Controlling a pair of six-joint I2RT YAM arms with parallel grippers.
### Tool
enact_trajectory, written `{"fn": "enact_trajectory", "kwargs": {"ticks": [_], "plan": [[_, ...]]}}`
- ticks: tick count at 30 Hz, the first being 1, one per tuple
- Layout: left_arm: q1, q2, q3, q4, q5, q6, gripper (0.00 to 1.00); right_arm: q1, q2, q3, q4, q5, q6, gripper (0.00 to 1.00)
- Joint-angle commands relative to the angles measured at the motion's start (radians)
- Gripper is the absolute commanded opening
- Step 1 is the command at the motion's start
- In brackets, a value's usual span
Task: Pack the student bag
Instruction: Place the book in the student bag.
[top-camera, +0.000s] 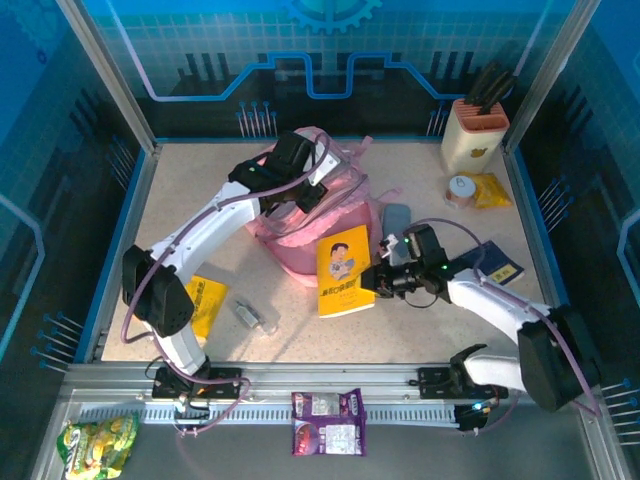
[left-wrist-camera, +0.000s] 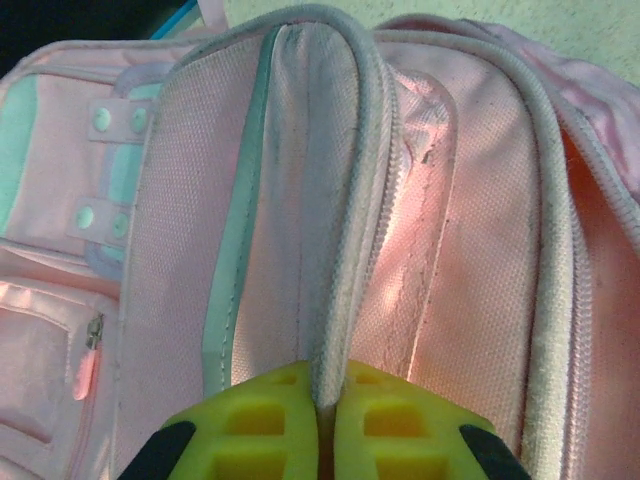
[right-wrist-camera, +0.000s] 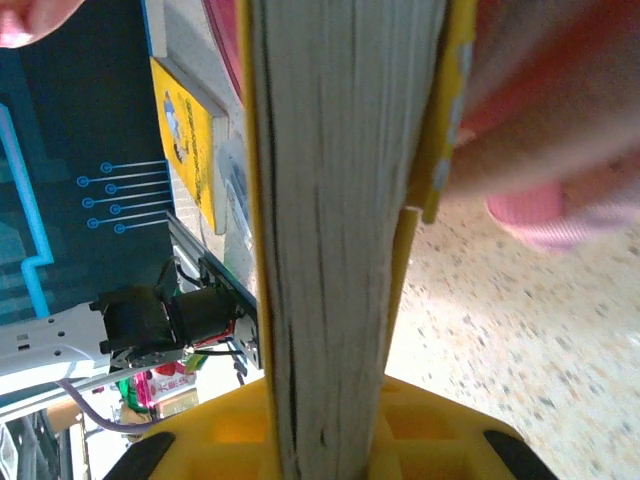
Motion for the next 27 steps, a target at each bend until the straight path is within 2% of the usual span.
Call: {"fn": "enact_trajectory", "kwargs": {"ticks": [1, 6, 12, 19, 22, 25, 27], "plan": [[0.002, -0.095, 0.020, 0.128, 0.094, 0.046, 0.00, -0.003, 0.046, 0.060, 0.194, -0.032, 0.005, 0.00], [0.001, -0.098, 0.031, 0.102, 0.115, 0.071, 0.00, 0.004, 0.135, 0.143, 0.335, -0.056, 0.030, 0.00], [0.000, -0.103, 0.010, 0.105, 0.126, 0.085, 0.00, 0.014, 0.290, 0.256, 0.448, -0.009, 0.045, 0.00], [0.004, -0.097, -0.008, 0.128, 0.133, 0.081, 0.00, 0.020, 0.506, 0.391, 0.476, 0.072, 0.035, 0.01], [0.005, -0.097, -0.017, 0.138, 0.123, 0.078, 0.00, 0.019, 0.542, 0.429, 0.361, 0.207, -0.002, 0.15], [0.005, -0.102, -0.033, 0.148, 0.127, 0.081, 0.00, 0.019, 0.548, 0.438, 0.333, 0.285, -0.057, 0.35], [0.011, -0.101, -0.037, 0.152, 0.122, 0.080, 0.00, 0.015, 0.536, 0.445, 0.291, 0.307, -0.096, 0.44]]}}
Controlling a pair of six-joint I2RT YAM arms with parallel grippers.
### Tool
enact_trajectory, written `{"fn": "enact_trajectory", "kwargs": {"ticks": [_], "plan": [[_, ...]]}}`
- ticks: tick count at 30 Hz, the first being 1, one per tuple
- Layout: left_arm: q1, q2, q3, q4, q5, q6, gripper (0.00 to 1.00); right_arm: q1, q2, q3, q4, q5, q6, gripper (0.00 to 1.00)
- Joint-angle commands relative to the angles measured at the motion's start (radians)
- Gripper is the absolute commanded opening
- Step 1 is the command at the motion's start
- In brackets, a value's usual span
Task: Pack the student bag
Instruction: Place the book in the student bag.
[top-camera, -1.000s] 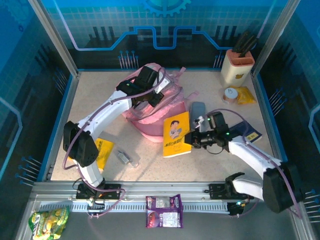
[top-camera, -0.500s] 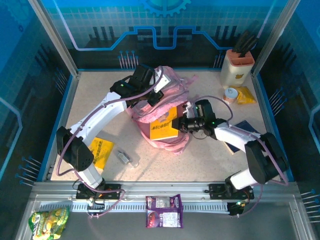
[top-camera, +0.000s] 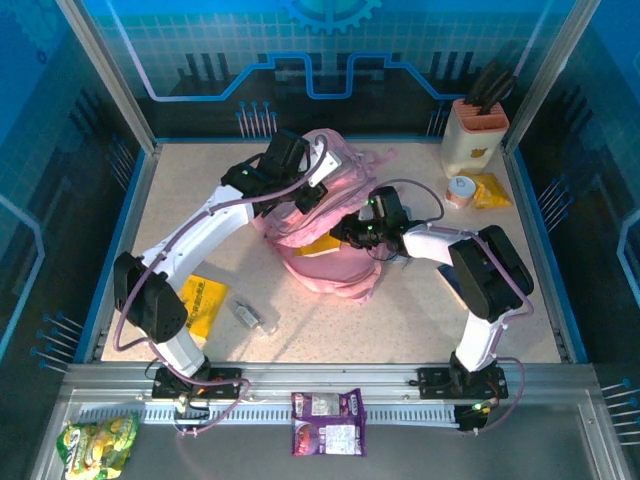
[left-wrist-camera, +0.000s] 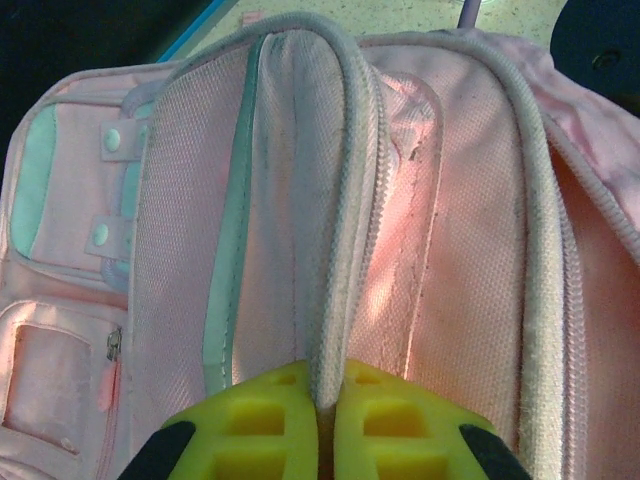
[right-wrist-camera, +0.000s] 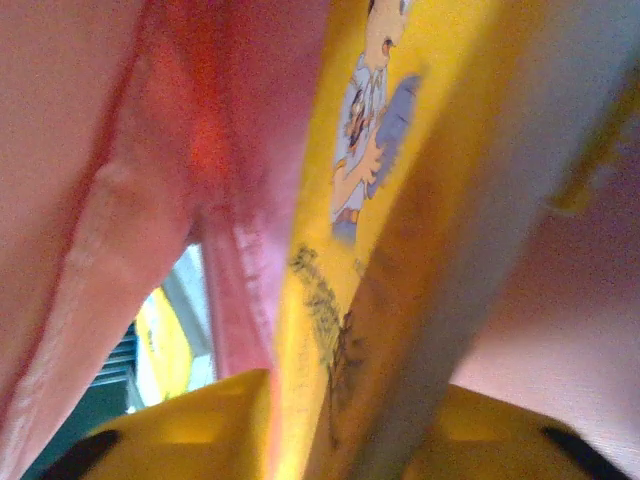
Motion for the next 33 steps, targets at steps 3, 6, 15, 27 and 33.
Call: {"fn": "enact_trajectory", "kwargs": {"ticks": [3, 6, 15, 27, 33], "plan": [[0.013, -0.062, 0.002, 0.098, 0.048, 0.011, 0.00, 0.001, -0.077, 0.005, -0.036, 0.096, -0.107, 0.54], [0.017, -0.063, -0.006, 0.109, 0.054, 0.007, 0.00, 0.017, -0.151, -0.011, -0.163, 0.136, -0.163, 0.58], [0.023, -0.066, -0.021, 0.117, 0.056, 0.001, 0.00, 0.104, -0.269, -0.102, -0.326, 0.227, -0.193, 0.42], [0.023, -0.070, -0.008, 0.107, 0.065, -0.002, 0.00, 0.204, -0.110, -0.147, -0.170, 0.275, -0.158, 0.09], [0.028, -0.075, -0.014, 0.090, 0.059, 0.010, 0.00, 0.170, -0.115, -0.173, -0.014, 0.415, -0.197, 0.01]]}}
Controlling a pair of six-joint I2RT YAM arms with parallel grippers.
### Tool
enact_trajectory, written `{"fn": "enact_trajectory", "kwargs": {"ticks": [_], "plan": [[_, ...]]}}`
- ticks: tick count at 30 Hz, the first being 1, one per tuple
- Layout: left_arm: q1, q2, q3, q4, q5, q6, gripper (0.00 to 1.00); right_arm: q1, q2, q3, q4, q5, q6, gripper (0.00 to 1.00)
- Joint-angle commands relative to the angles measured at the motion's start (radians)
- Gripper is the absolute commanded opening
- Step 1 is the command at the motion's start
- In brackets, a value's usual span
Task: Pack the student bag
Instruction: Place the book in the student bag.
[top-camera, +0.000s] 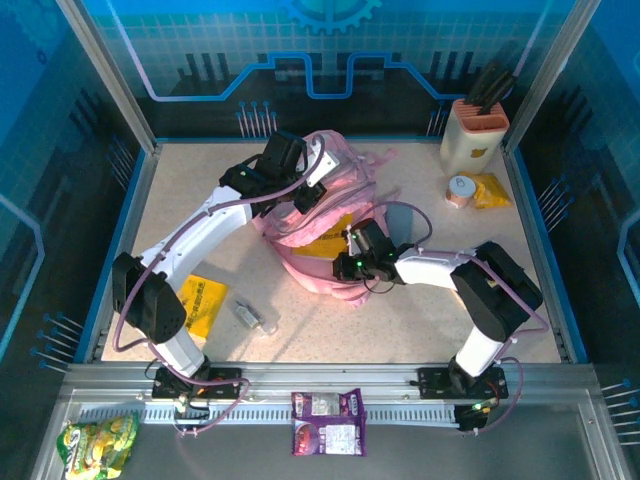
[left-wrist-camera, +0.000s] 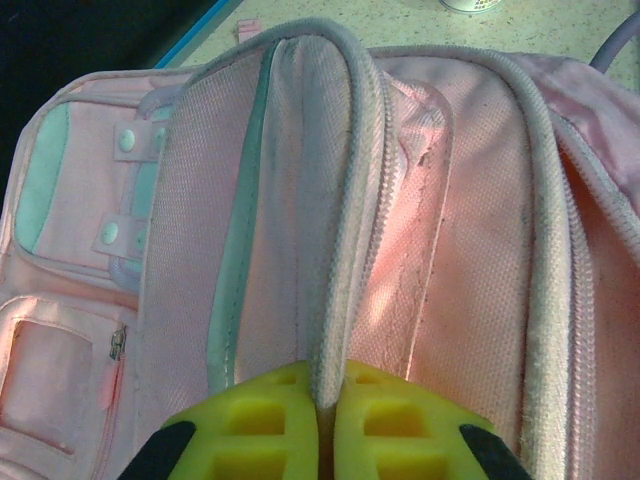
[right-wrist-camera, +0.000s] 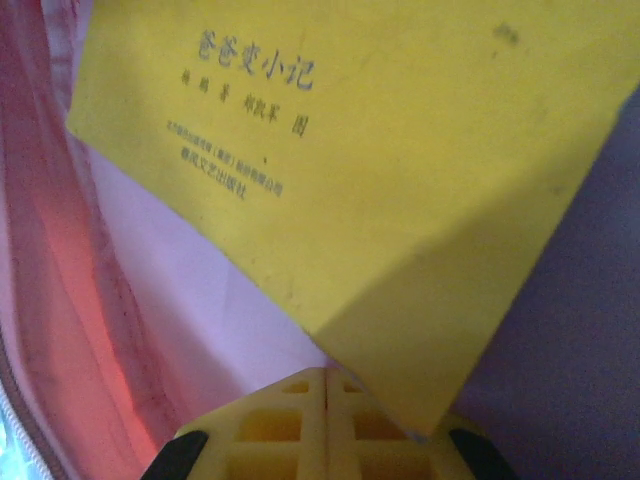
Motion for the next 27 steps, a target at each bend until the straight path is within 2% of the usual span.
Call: {"fn": "enact_trajectory", "kwargs": {"ticks": [1, 9, 15, 16, 20, 22, 27], "plan": [[0.012, -0.067, 0.004, 0.062, 0.035, 0.012, 0.00, -0.039, 0.016, 0.008, 0.113, 0.120, -0.037, 0.00], [0.023, -0.070, -0.002, 0.052, 0.057, 0.026, 0.00, -0.112, 0.055, 0.053, 0.230, 0.137, -0.099, 0.00], [0.032, -0.057, 0.006, 0.045, 0.075, 0.031, 0.00, -0.151, 0.106, 0.118, 0.305, 0.045, -0.103, 0.00], [0.035, -0.052, 0.009, 0.039, 0.072, 0.030, 0.00, -0.143, 0.097, 0.128, 0.294, 0.044, -0.116, 0.00], [0.042, -0.040, 0.015, 0.045, 0.081, 0.025, 0.00, -0.132, 0.060, 0.149, 0.216, 0.184, -0.136, 0.00], [0.047, -0.026, 0.032, 0.033, 0.078, 0.021, 0.00, -0.143, 0.035, 0.133, 0.235, 0.195, -0.143, 0.00], [0.057, -0.006, 0.062, 0.011, 0.085, 0.014, 0.00, -0.129, 0.026, 0.143, 0.150, 0.194, -0.157, 0.00]]}}
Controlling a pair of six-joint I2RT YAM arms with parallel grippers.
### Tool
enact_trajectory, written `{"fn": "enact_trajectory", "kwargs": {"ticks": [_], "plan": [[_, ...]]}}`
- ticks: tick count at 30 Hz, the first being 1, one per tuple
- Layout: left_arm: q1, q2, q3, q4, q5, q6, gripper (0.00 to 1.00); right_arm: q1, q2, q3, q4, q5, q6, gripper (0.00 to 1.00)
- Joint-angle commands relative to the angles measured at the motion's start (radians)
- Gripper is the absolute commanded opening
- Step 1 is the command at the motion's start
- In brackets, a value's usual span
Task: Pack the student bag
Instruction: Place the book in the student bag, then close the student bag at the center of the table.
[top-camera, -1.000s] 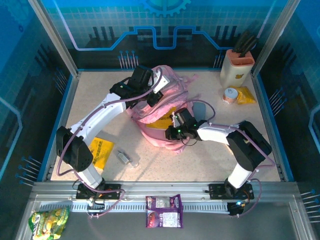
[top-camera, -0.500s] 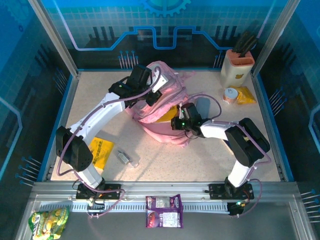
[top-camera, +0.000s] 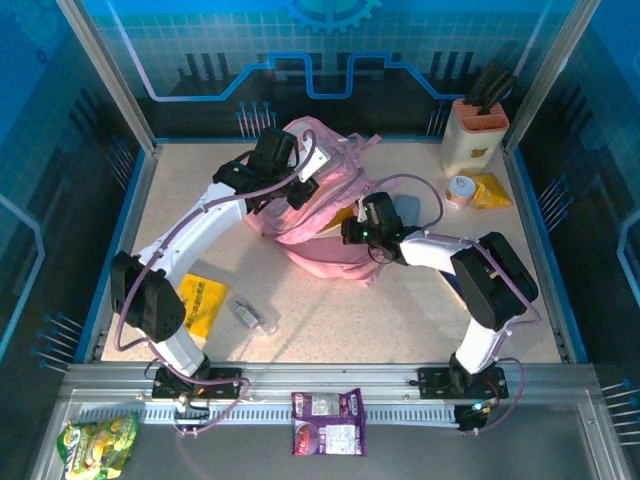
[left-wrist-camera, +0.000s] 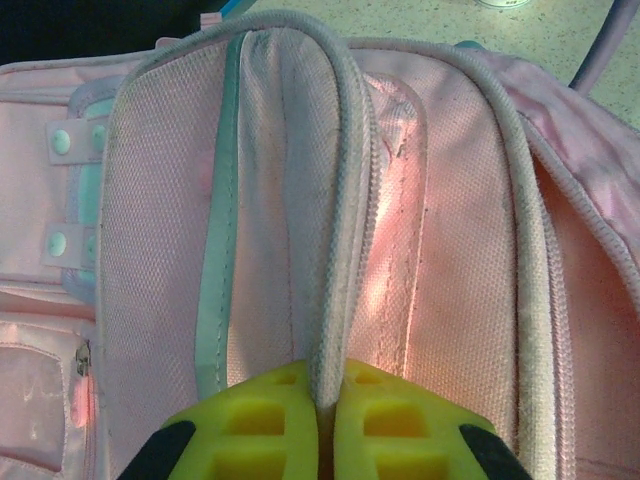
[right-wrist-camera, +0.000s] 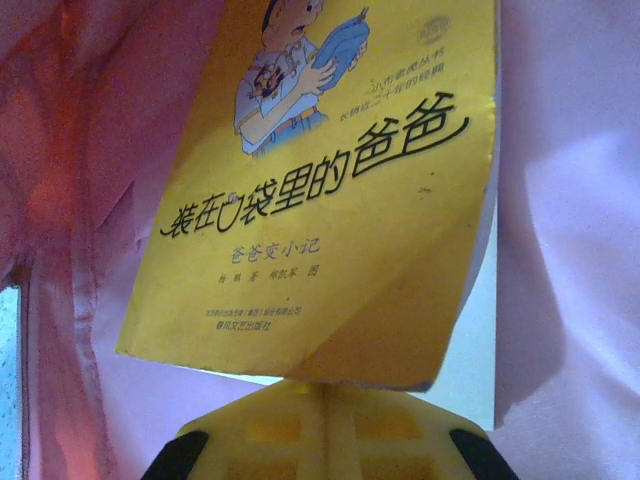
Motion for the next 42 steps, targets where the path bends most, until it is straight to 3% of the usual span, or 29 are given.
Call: {"fn": "enact_trajectory", "kwargs": {"ticks": [1, 5, 9, 13, 15, 18, 21, 24, 28, 31, 33, 37, 40, 42], "plan": [[0.008, -0.010, 0.062, 0.015, 0.072, 0.011, 0.00, 0.017, -0.042, 0.005, 0.005, 0.063, -0.034, 0.00], [0.026, -0.014, 0.056, -0.003, 0.097, 0.022, 0.00, 0.046, -0.042, -0.020, -0.036, 0.148, -0.059, 0.00], [0.036, -0.019, 0.051, -0.020, 0.115, 0.019, 0.00, -0.001, -0.042, -0.051, -0.019, 0.082, -0.006, 0.00], [0.047, -0.027, 0.047, -0.029, 0.136, 0.022, 0.00, 0.127, -0.078, -0.020, -0.138, 0.181, -0.122, 0.00], [0.052, -0.027, 0.046, -0.040, 0.143, 0.033, 0.00, 0.157, -0.103, -0.044, -0.143, 0.170, -0.125, 0.01], [0.068, -0.035, 0.033, -0.062, 0.165, 0.057, 0.00, 0.168, -0.168, -0.108, -0.140, 0.168, -0.118, 0.06], [0.086, -0.033, 0.023, -0.085, 0.167, 0.078, 0.00, 0.167, -0.256, -0.146, -0.167, 0.182, -0.120, 0.18], [0.093, -0.018, 0.017, -0.120, 0.163, 0.094, 0.00, 0.163, -0.347, -0.174, -0.169, 0.114, -0.121, 0.25], [0.092, -0.017, -0.040, -0.129, 0.202, 0.074, 0.00, 0.143, -0.452, -0.163, -0.304, 0.131, -0.105, 0.35], [0.093, -0.026, -0.091, -0.106, 0.225, 0.039, 0.00, 0.065, -0.517, -0.157, -0.415, 0.124, -0.052, 0.42], [0.092, -0.033, -0.109, -0.089, 0.246, 0.005, 0.07, 0.027, -0.560, -0.157, -0.475, 0.151, -0.045, 0.49], [0.091, -0.062, -0.127, -0.048, 0.359, -0.105, 0.35, -0.094, -0.625, -0.158, -0.551, 0.184, -0.027, 0.64], [0.075, -0.117, -0.210, 0.083, 0.455, -0.228, 0.50, -0.223, -0.651, -0.167, -0.600, 0.221, 0.019, 0.74], [0.053, -0.162, -0.275, 0.185, 0.449, -0.314, 0.57, -0.318, -0.649, -0.167, -0.635, 0.239, 0.050, 0.80]]}}
